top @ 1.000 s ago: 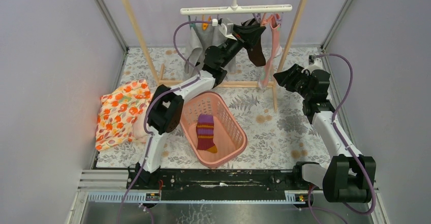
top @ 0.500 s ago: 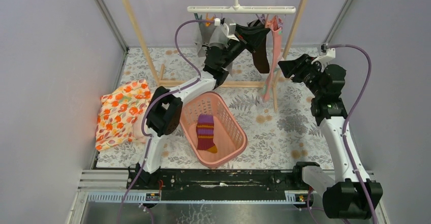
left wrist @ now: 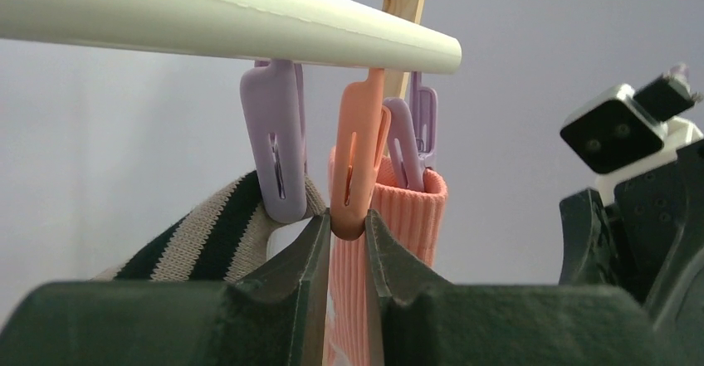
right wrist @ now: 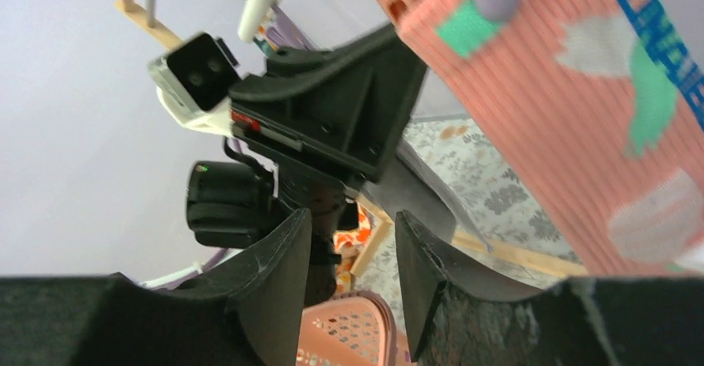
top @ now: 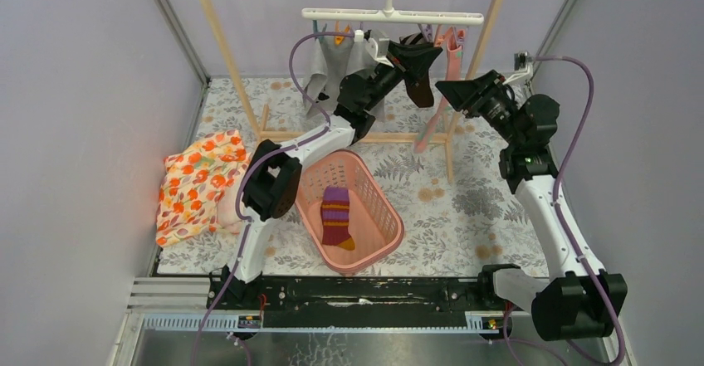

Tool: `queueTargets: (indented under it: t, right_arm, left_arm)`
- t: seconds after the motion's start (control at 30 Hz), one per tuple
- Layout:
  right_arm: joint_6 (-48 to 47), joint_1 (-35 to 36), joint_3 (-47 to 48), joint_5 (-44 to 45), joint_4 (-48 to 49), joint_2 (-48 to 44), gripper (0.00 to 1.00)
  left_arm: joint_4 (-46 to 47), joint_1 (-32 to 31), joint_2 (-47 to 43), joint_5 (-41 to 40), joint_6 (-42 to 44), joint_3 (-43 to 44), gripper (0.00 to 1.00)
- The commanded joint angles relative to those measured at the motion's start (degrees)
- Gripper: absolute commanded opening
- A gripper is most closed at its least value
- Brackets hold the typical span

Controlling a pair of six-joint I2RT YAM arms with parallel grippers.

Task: Clip the socks to the hanger
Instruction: Open the clamp at the hanger.

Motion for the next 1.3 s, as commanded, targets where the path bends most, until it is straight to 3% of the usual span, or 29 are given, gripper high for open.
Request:
queueTargets:
  t: [0.0,0.5,0.77,1.07,1.27]
  right_arm:
    - [3.2,0.9,6.6,-1.3,7.8,3.1,0.48]
    - [-5.9,0.9,24.7,3.8,0.4,19.2,0.48]
    - [-10.7,0.9,29.6,6.0,-5.7,21.2,0.5]
    - [-14.1,1.2,30.3,10.1,-10.3,19.9,0.59]
    - [-19.5,6.2,34.7,16.9,-17.0,21.2,0.6]
  left_arm:
    - [1.2,-0.2,0.5,0.6,0.6,1.6,0.07]
    - [4.4,0.0,-6.3,1.2,2.0,-9.2,0.07]
    - [5.2,-0.1,-6.6,2.1,0.4,-9.3,0.07]
    - [5.9,-0.2,-7.0,2.4,-0.6,-10.0,0.07]
    - [4.7,-0.9,-6.8,0.7,2.2,-9.8,0.07]
